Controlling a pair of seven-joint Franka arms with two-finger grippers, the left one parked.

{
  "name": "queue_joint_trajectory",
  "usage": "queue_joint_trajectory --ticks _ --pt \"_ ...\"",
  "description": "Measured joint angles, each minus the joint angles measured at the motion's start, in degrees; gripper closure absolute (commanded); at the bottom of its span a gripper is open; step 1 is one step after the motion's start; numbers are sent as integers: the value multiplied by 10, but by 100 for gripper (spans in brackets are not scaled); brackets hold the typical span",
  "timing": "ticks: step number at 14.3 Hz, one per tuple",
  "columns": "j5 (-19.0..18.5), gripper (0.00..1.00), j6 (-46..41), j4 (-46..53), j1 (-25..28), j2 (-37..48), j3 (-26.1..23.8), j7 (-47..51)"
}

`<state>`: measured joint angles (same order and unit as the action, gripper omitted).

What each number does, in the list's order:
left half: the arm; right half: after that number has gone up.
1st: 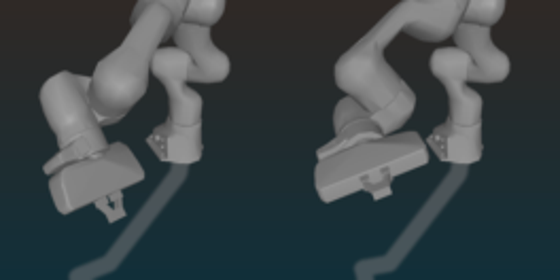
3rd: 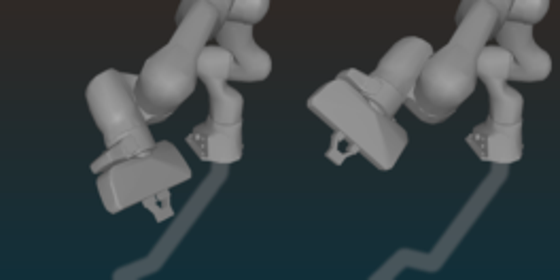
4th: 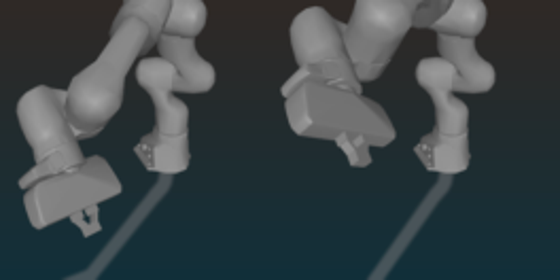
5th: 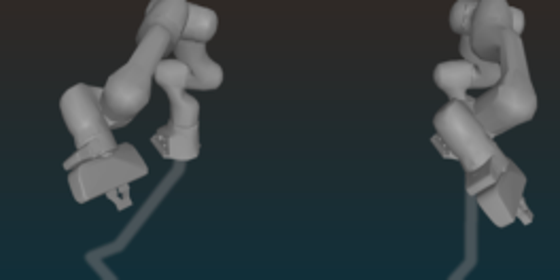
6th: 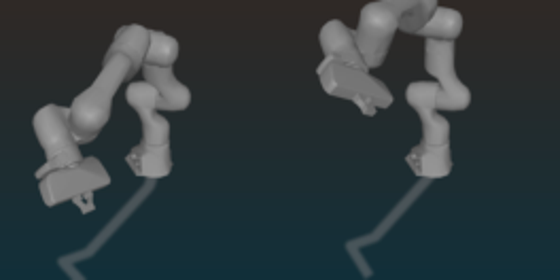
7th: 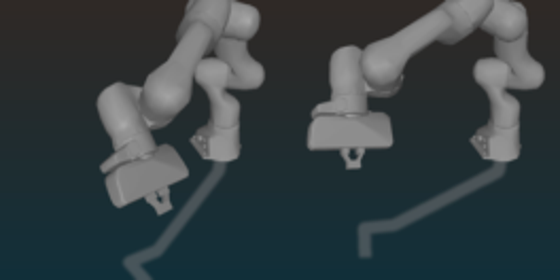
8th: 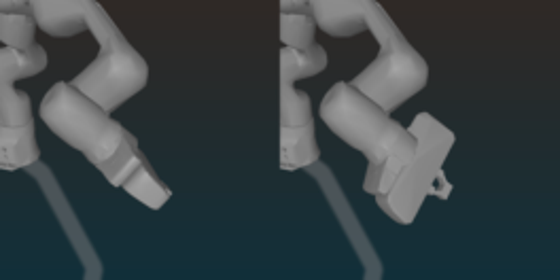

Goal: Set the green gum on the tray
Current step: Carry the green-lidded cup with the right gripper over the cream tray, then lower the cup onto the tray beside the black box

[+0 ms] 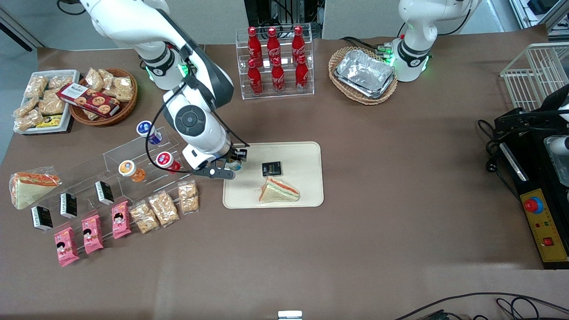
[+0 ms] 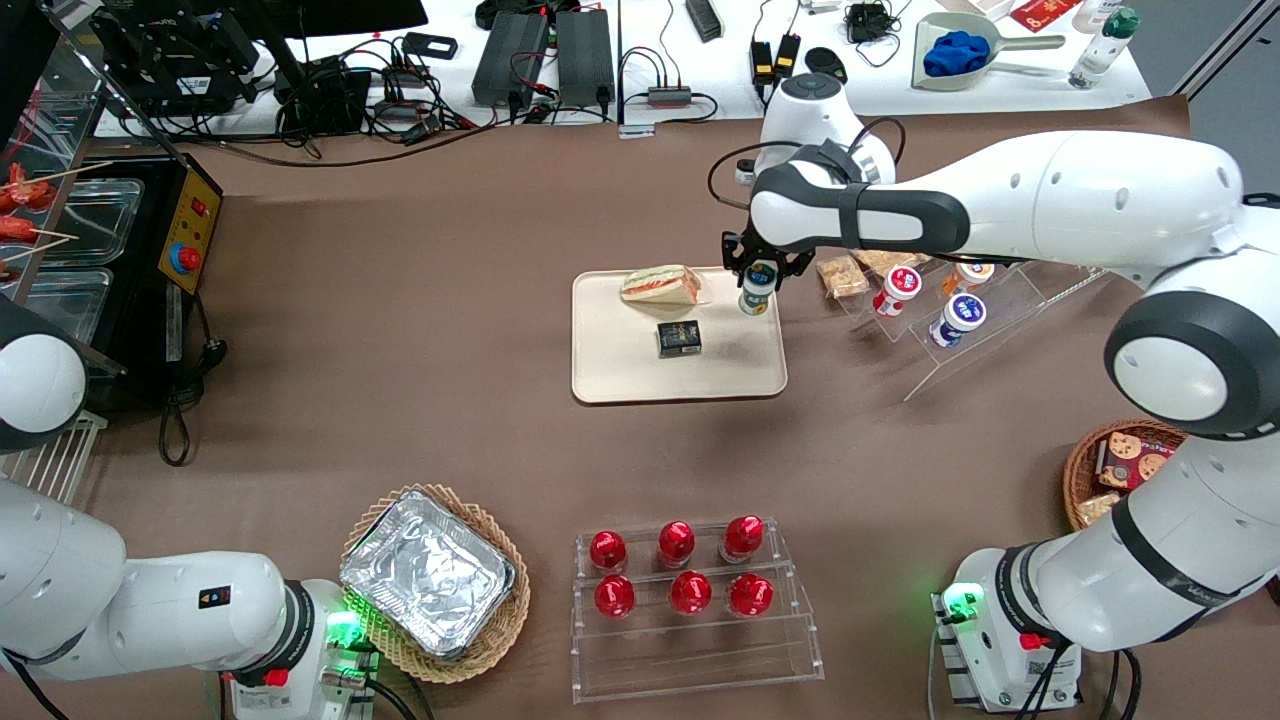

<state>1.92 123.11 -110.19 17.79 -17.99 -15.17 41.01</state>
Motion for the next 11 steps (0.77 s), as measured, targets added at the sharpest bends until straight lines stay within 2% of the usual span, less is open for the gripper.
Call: queue_joint_trajectory --ticks 10,11 --pt "-58 49 91 -21 1 -68 5 28" --pt "-58 39 98 -21 2 -74 5 28"
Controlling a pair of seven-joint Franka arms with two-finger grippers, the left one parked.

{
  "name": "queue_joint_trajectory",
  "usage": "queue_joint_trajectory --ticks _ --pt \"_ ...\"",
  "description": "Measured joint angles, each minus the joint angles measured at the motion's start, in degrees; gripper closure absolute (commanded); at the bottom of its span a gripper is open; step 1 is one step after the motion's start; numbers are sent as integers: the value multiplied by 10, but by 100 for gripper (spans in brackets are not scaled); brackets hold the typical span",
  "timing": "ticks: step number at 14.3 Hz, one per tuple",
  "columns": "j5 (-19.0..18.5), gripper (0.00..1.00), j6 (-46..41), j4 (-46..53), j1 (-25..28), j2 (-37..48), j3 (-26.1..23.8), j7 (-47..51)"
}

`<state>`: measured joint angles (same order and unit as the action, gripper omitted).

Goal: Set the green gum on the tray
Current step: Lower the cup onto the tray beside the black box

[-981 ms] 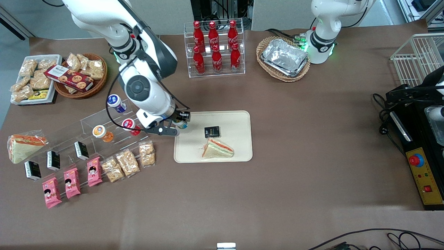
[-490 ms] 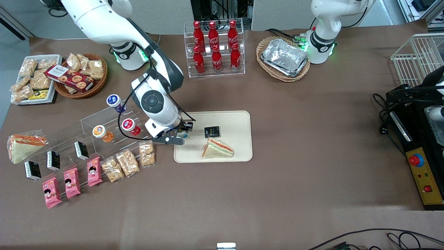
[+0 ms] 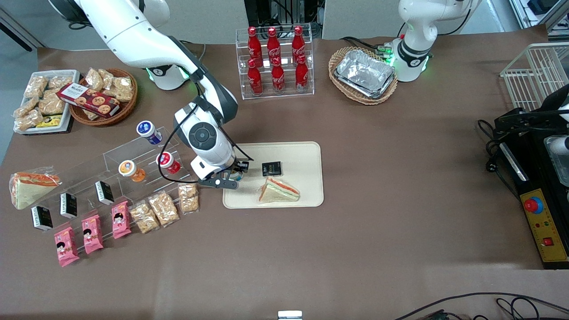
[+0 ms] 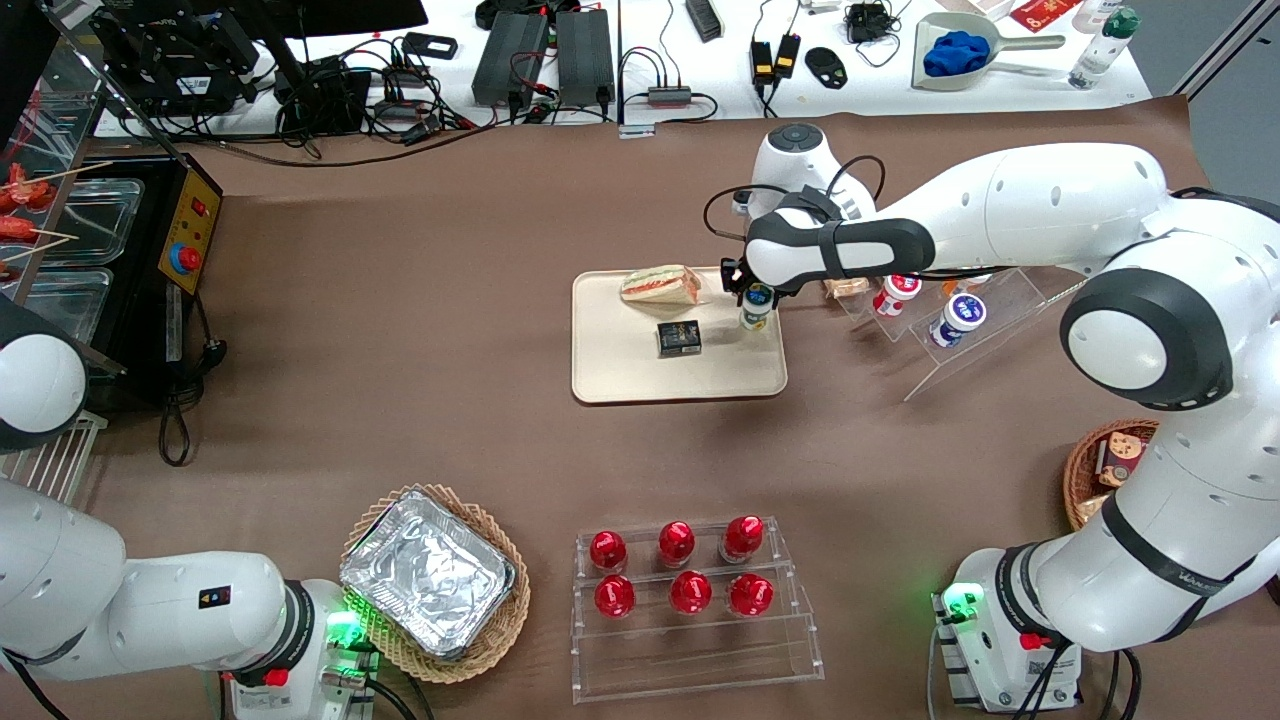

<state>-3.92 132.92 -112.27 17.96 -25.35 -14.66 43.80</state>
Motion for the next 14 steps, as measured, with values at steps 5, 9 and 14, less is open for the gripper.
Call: queue_joint_trajectory --ticks 5,9,14 --pt "-1 6 14 1 10 -9 0 34" --pt "-1 2 15 7 11 -9 0 40" --pt "-3 1 -33 50 4 13 13 40"
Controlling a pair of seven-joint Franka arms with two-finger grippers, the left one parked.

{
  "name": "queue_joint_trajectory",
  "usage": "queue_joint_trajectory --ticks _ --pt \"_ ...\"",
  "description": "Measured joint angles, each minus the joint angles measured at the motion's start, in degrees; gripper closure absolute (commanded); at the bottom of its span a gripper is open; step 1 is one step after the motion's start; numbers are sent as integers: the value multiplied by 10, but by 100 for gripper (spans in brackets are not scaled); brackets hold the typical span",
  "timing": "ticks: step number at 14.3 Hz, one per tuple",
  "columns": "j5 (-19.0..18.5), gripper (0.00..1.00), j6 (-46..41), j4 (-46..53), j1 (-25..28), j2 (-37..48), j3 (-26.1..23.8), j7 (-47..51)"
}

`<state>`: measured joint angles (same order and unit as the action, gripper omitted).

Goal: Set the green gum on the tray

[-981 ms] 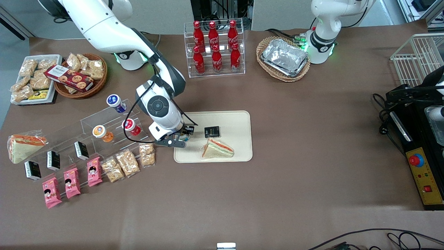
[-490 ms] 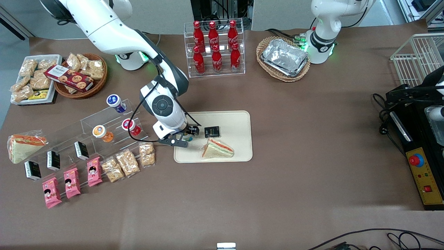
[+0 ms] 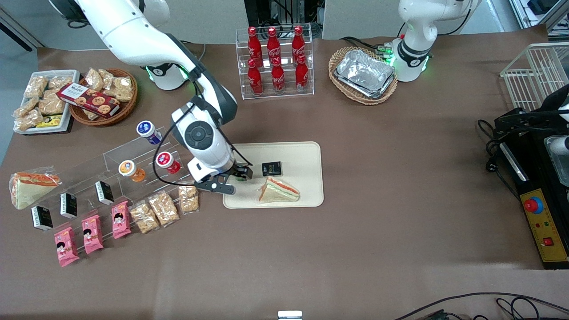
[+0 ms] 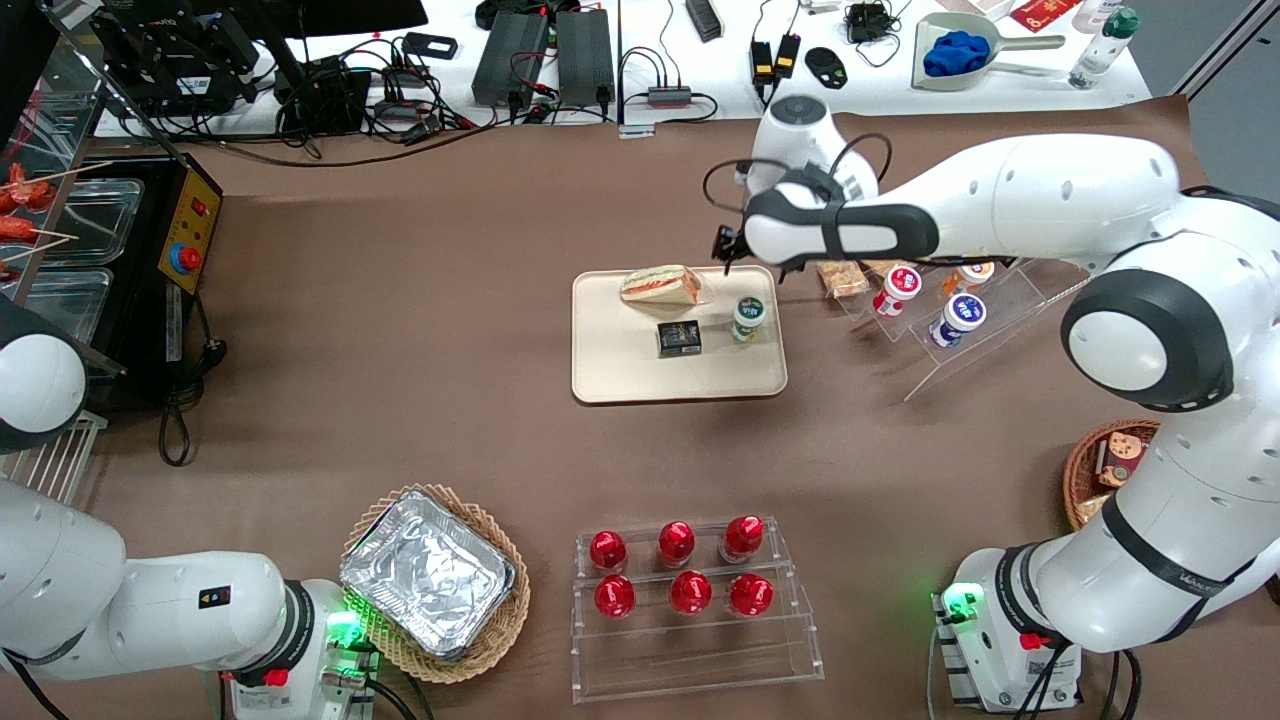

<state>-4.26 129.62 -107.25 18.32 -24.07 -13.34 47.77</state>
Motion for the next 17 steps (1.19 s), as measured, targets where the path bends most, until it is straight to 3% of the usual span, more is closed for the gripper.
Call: queue_joint_trajectory --ticks 6,11,17 --pt "-3 1 -154 93 -3 47 51 -82" --pt "-3 1 -234 102 -7 118 107 -159" --pt "29 1 -309 103 -48 199 173 -307"
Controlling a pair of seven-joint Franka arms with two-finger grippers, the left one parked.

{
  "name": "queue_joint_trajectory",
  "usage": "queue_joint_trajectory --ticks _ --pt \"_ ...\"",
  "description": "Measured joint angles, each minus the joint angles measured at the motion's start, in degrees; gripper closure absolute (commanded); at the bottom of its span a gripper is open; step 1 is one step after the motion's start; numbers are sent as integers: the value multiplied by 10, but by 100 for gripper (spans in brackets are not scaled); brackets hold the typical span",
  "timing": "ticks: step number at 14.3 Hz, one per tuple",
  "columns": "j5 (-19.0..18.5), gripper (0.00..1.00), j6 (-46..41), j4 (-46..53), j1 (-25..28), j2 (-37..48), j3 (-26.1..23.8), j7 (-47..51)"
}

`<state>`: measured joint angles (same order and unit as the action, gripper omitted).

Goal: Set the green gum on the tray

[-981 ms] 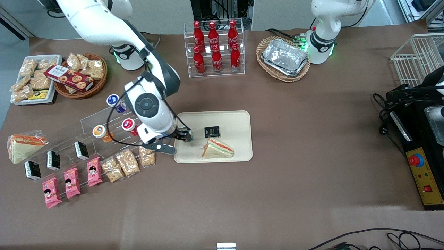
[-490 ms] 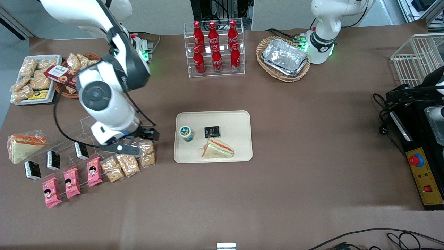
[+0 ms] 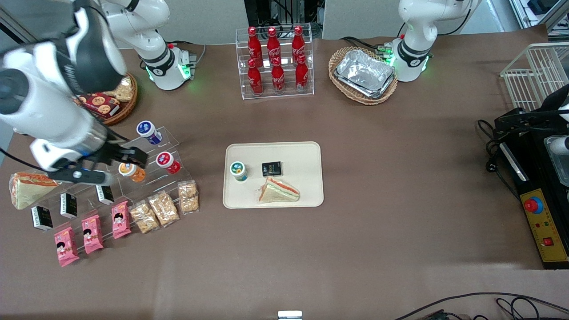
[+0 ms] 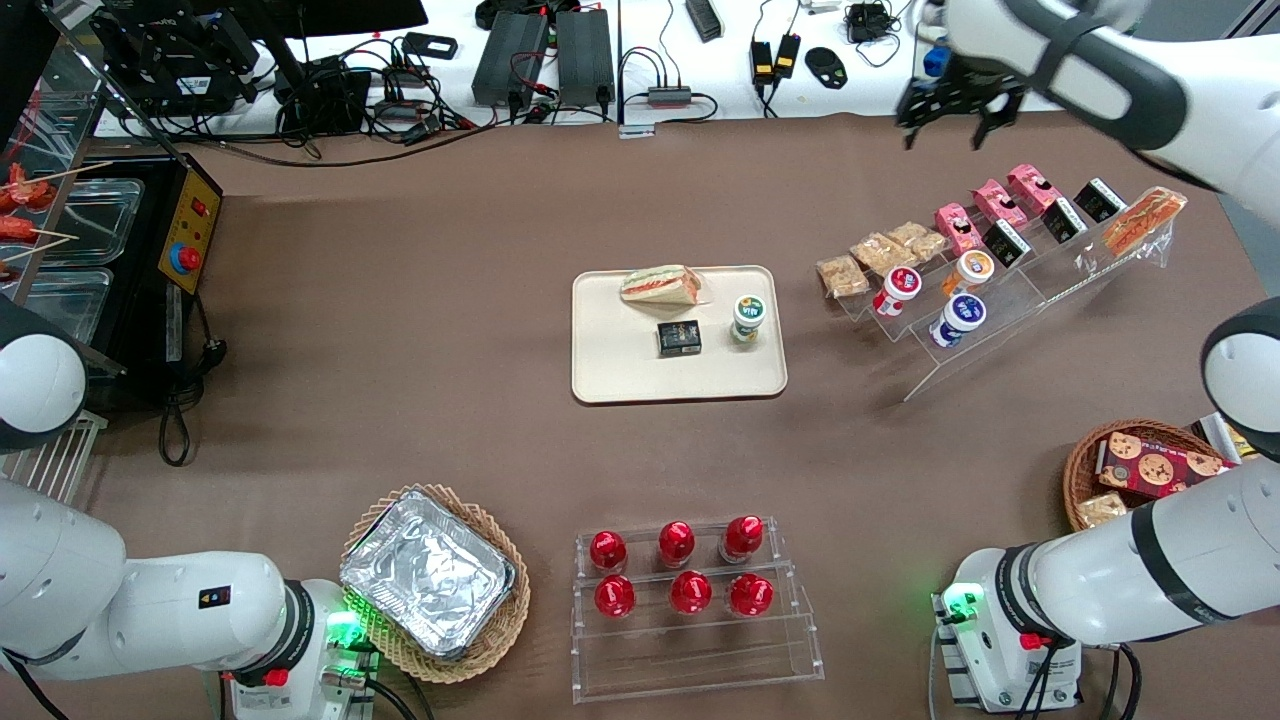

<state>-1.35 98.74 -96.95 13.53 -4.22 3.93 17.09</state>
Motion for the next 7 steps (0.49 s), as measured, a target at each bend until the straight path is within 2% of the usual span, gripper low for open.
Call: queue_joint_trajectory --ticks 7 --pt "3 0 -68 26 -2 46 90 -117"
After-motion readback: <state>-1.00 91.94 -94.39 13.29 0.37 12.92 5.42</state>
